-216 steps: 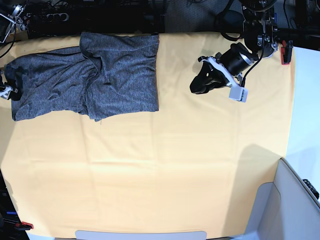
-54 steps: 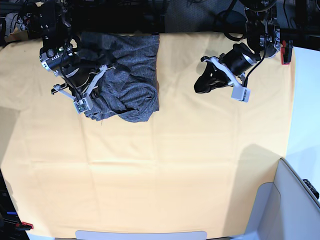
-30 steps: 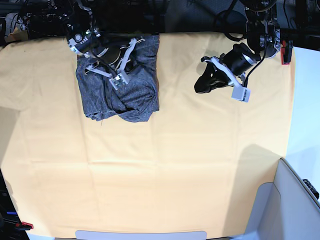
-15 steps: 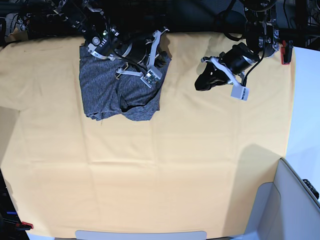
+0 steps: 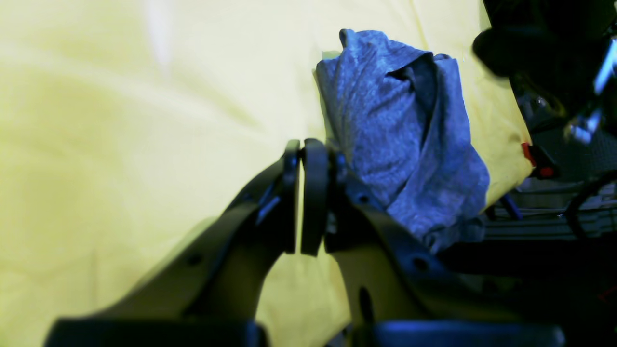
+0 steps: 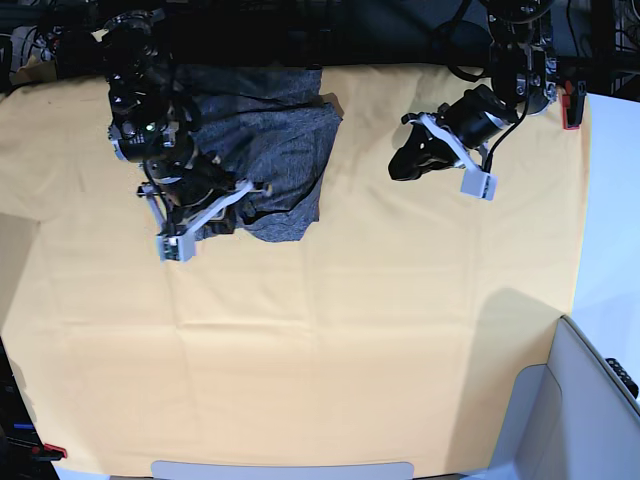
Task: Fold the T-shirt properly
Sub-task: 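Press and smooth the folded bundle with the right gripper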
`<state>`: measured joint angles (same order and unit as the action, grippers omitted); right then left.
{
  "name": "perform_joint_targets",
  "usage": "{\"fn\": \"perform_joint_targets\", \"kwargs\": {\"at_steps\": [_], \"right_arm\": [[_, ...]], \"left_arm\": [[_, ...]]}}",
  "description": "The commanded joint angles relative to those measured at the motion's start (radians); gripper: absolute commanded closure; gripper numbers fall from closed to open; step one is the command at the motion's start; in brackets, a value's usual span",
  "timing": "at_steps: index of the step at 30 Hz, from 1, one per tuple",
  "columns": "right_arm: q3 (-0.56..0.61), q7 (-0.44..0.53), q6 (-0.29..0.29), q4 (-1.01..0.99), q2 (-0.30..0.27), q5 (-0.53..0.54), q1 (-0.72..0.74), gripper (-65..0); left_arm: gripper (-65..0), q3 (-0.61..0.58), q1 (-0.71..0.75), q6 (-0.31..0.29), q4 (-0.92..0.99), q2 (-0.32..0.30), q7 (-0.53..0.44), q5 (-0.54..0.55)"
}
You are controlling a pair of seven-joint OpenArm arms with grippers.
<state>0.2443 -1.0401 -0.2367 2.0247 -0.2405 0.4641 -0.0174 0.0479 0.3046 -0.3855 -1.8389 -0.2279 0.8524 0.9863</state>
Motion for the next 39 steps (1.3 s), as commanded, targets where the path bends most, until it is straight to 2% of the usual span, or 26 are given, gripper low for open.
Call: {"fn": "perform_joint_targets", "kwargs": {"at_steps": [1,4,7,11,15,23,25,27,30,32,34,38,39], "right_arm": [[0.003,0.016,0.006,0.014,0.008,0.02,0.027,0.0],[0.0,0.016,-0.026,-0.012,0.028,-0.017,0.035,0.0],[0.003,0.016,-0.066,-0.045,0.066,-0.15,0.033,0.0],[0.008,0.011,-0.066,-0.091,0.132,-0.285,0.026,0.0],[0.02,0.011,-0.065,-0.134,0.152,-0.293,0.029,0.0],[0.204,0.014,-0.063,-0.143,0.169,-0.291,0.049,0.0],[0.26,0.014,-0.042,-0.149,0.175,-0.291,0.058,0.0],[0.31,0.014,0.009,-0.15,0.197,-0.291,0.061,0.0],[0.327,0.014,0.07,-0.15,0.217,-0.291,0.06,0.0],[0.321,0.014,0.083,-0.141,0.221,-0.293,0.055,0.0],[0.295,0.016,0.055,-0.108,0.214,-0.301,0.053,0.0],[0.162,0.014,-0.106,-0.046,0.201,-0.38,0.023,0.0],[0.146,0.014,-0.115,-0.046,0.197,-0.4,0.023,0.0]], "left_arm": [[-0.4,0.002,-0.005,-0.01,-0.015,-0.008,-0.022,0.018],[-0.4,0.002,-0.005,-0.01,-0.015,-0.008,-0.02,0.018],[-0.4,0.002,-0.006,-0.01,-0.015,-0.008,-0.02,0.018],[-0.4,0.002,-0.006,-0.01,-0.015,-0.008,-0.02,0.018],[-0.4,0.002,-0.006,-0.01,-0.015,-0.008,-0.02,0.018],[-0.4,0.007,-0.006,-0.01,-0.015,-0.008,-0.02,0.018],[-0.4,0.004,-0.006,-0.01,-0.015,-0.008,-0.02,0.018],[-0.4,0.002,-0.006,-0.01,-0.015,-0.008,-0.02,0.018],[-0.4,0.005,-0.006,-0.01,-0.015,-0.008,-0.02,0.018],[-0.4,0.008,-0.006,-0.01,-0.015,-0.008,-0.02,0.018],[-0.4,0.008,-0.006,-0.01,-0.017,-0.008,-0.02,0.018],[-0.4,0.008,-0.002,-0.011,-0.017,-0.008,-0.02,0.018],[-0.4,0.008,0.0,-0.011,-0.017,-0.008,-0.02,0.018]]}}
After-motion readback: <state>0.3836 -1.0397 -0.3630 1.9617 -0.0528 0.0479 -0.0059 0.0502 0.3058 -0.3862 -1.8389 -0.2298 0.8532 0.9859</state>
